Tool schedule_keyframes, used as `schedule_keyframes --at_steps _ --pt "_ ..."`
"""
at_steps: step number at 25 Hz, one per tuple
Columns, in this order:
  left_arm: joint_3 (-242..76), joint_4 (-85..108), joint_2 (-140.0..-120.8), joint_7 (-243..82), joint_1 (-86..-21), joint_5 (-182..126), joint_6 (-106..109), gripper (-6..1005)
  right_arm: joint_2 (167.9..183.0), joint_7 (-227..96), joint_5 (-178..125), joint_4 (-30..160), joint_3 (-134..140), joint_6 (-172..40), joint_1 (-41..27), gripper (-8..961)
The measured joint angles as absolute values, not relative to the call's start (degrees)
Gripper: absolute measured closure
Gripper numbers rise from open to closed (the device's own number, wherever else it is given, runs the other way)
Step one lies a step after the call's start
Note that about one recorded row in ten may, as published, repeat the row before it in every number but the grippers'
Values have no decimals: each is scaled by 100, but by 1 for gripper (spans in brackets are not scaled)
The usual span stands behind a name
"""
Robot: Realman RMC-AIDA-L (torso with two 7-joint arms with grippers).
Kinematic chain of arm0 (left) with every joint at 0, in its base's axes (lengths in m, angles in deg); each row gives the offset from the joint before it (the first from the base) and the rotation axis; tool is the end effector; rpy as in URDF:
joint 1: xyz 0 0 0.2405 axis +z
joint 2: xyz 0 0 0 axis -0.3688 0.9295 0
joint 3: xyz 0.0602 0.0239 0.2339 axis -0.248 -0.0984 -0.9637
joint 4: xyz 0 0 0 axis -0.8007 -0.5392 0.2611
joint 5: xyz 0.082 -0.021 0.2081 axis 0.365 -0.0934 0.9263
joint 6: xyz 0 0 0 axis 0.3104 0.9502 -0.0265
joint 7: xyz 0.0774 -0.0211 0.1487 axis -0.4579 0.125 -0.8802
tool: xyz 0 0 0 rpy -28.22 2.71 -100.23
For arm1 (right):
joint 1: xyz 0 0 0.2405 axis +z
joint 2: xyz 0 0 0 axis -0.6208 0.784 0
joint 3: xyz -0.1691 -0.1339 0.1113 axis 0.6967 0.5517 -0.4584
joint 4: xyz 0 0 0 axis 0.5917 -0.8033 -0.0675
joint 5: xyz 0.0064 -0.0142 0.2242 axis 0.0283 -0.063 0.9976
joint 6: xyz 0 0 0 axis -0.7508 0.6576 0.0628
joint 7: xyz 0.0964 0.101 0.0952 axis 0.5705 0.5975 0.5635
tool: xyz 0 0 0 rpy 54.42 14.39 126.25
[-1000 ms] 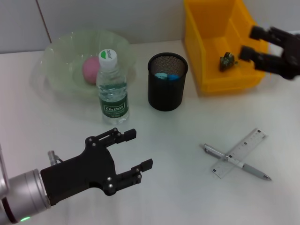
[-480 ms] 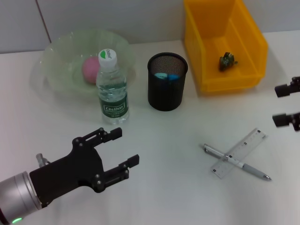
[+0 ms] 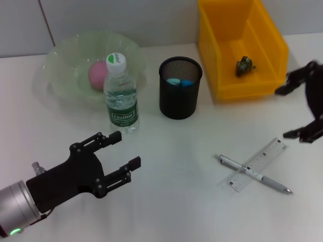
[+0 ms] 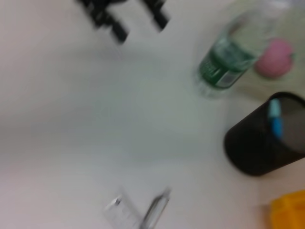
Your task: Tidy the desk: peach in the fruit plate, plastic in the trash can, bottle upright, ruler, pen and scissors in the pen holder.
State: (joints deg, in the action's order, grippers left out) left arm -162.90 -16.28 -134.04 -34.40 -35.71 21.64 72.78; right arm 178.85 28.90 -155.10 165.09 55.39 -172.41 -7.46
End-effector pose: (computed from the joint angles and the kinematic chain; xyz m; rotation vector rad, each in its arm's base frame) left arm -0.2549 0.2777 -0.0759 -2.5379 -0.3396 -0.9531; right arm 0.1521 0.3235 0.1050 -2.8111 -0.2064 -0.5624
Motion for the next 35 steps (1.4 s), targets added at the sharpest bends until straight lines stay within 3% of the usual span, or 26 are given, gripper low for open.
schedule_keyframes --at_steps 2,5,35 --pt "-16212 -1587 -13415 -3467 -3547 2138 7283 284 18149 2439 -16298 16483 6141 -16975 -774 122" --pt "-16200 -1487 -13419 -3499 -3550 2056 7284 284 18205 2244 -16595 16406 6550 -16703 -876 122" --pt "-16236 -687 -13457 -3705 -3636 1590 7297 284 18186 692 -16136 15177 7752 -16205 -927 121"
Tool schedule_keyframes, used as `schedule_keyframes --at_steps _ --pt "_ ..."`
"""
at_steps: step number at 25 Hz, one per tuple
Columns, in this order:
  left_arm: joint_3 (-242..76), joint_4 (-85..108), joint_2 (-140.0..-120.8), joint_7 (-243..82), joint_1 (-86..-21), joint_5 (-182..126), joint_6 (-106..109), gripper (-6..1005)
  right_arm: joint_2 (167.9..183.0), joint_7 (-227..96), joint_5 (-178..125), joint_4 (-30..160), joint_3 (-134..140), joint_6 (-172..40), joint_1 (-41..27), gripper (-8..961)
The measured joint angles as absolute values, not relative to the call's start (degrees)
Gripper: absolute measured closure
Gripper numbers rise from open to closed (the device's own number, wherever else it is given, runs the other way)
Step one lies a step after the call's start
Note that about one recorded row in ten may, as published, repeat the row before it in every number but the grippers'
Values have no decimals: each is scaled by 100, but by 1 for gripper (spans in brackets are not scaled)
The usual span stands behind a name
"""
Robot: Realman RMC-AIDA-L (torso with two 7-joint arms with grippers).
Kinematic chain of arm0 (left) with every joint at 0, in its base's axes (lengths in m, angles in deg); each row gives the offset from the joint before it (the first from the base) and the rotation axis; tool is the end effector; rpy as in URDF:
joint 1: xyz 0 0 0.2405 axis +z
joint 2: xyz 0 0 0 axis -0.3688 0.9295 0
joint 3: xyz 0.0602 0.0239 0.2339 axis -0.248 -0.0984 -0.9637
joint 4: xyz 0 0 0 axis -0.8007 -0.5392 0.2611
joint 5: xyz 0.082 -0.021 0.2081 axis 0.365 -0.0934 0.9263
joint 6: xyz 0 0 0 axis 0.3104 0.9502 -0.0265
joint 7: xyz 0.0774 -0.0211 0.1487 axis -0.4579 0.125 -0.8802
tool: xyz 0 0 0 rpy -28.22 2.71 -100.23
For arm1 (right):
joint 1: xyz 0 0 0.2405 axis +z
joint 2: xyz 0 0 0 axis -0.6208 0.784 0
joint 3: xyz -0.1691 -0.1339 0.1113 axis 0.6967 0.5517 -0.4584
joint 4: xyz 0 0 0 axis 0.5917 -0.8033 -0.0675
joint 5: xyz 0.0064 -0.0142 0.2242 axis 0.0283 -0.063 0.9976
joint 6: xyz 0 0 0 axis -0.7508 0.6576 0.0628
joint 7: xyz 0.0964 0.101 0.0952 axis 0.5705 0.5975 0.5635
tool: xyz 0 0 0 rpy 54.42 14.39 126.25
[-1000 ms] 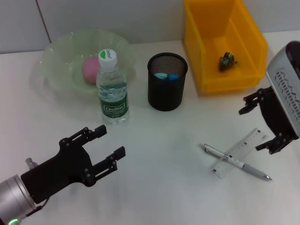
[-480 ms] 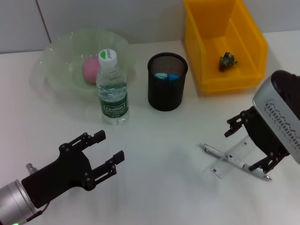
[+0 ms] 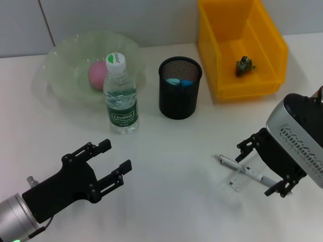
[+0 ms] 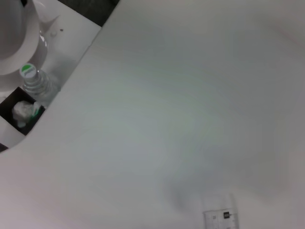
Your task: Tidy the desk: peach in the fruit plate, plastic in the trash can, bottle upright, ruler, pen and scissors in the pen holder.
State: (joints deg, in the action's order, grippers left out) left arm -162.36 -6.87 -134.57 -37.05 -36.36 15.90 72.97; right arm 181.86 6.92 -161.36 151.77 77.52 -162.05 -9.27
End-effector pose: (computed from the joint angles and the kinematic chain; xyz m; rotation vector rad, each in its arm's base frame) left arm -0.2781 0.2676 -0.0831 -2.4397 -0.5164 -0.9565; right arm 0.1744 0.3164 0.0036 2.8234 0.8710 0.7813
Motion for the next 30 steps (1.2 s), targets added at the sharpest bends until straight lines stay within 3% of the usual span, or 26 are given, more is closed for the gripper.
schedule_keyframes --at_steps 30 --pt "-16234 -468 -13457 -3711 -3667 1571 7297 284 18195 383 -16189 13466 8074 -15397 -190 121"
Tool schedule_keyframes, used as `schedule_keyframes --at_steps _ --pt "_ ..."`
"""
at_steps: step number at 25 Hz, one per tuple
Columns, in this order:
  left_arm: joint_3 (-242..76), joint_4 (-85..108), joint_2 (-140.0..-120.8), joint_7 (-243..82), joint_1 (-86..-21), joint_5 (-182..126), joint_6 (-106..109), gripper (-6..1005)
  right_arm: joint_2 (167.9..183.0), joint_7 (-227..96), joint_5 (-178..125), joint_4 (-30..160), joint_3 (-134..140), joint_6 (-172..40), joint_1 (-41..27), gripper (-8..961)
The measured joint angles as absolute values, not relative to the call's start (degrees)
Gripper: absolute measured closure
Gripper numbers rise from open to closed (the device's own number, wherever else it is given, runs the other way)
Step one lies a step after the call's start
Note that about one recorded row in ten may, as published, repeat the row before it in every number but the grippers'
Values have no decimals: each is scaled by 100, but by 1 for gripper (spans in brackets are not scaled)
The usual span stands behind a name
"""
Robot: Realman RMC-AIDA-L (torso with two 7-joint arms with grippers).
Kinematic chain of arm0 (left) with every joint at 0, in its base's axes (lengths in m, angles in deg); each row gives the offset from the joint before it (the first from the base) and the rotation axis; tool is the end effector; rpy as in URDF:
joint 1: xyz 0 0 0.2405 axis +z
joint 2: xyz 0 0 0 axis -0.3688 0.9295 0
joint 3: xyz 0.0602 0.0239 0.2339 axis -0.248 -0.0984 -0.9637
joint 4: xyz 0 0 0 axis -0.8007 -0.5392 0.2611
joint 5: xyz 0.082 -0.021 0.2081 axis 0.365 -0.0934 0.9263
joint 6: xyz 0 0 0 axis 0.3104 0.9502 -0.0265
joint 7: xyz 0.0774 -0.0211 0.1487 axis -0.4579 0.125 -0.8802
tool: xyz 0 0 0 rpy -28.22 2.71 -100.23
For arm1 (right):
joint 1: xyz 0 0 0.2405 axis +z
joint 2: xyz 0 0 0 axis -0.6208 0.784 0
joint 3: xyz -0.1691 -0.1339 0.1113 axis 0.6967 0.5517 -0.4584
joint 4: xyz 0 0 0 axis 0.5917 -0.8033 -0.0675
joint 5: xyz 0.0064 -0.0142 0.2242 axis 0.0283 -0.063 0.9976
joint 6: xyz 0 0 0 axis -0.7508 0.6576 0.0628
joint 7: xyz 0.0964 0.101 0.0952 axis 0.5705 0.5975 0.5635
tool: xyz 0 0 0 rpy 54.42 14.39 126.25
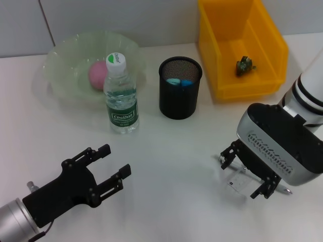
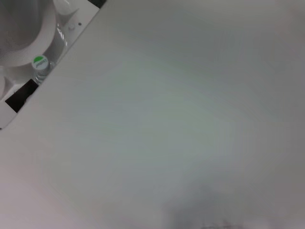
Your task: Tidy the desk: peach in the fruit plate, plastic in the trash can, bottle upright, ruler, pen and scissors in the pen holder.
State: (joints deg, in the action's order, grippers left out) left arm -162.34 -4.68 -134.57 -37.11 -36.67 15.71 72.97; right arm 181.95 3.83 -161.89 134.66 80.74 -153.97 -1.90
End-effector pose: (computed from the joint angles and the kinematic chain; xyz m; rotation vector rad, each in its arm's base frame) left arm -0.2838 0.2631 -0.0865 -2.4394 -0.5595 -0.9444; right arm 0.1864 0.3368 -0.0377 2.7161 0.8951 0.7766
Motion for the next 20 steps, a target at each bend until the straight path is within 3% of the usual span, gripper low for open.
schedule_keyframes --at_steps 20 --pt "-16241 -468 -13457 -3694 -3685 1570 7309 283 18198 305 -16169 12815 8158 -15106 60 122"
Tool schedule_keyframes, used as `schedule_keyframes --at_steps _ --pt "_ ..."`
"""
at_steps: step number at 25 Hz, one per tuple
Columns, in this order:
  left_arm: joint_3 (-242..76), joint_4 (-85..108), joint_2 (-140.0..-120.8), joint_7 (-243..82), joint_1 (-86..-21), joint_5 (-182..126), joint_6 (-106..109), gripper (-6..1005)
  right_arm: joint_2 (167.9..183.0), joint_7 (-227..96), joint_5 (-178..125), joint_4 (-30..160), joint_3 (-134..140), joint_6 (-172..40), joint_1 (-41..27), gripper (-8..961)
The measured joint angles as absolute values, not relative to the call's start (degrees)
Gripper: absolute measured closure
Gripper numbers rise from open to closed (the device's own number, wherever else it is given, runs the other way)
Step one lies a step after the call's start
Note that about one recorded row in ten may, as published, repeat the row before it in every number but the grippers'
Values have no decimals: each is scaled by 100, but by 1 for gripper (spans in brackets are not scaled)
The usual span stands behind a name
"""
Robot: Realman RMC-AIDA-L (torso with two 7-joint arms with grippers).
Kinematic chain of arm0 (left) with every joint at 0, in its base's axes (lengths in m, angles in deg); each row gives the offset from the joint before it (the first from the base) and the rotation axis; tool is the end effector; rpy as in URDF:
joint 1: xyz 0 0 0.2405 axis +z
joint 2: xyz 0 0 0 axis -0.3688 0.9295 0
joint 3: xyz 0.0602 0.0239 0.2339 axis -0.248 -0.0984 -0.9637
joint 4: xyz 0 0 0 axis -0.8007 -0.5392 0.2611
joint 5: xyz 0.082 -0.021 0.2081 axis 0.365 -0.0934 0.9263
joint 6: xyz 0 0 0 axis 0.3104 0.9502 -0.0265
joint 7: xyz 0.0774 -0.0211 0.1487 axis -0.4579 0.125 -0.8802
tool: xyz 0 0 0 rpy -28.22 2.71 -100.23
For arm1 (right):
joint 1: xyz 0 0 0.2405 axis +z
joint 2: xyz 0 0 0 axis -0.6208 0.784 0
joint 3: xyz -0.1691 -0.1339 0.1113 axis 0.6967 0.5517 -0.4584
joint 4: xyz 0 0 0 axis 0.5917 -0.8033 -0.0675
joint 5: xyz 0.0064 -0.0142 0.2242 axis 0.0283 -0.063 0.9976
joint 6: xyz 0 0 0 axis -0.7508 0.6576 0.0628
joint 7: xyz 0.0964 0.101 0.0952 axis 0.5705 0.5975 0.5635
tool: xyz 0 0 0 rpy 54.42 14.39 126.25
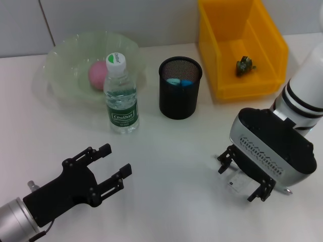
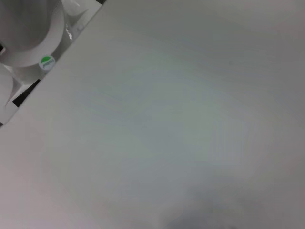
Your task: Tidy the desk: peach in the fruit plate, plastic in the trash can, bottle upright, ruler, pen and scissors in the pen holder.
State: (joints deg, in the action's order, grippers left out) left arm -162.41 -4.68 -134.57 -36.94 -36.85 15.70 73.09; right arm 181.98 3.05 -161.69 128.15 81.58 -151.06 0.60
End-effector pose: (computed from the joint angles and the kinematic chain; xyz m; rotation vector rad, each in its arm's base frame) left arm -0.2826 0.2637 -0.0866 -2.4423 -0.5585 -0.9493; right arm 0.1939 0.3410 -0.0514 2.6862 0.8799 0.7756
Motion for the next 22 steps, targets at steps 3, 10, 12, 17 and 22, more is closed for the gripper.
schedule_keyframes --at_steps 3,10,12,17,22 --pt "-16241 -468 -13456 -3690 -3685 1570 7311 283 18198 305 -16169 12778 8185 -15098 73 122" --pt "-16240 -468 -13457 -3687 -3685 1570 7322 283 18206 361 -16169 12657 8221 -15038 139 132" --pt "-16242 -468 -13457 -3686 -3685 1570 7324 283 18207 425 -16169 12617 8223 -15014 167 153" --pt "-16249 -468 -13457 -3686 -3700 1570 7324 283 18207 482 -16185 12434 8250 -14871 227 207" --pt "-16250 -468 -13457 -3679 -3738 1570 7324 283 18207 502 -16185 12441 8257 -14880 245 430"
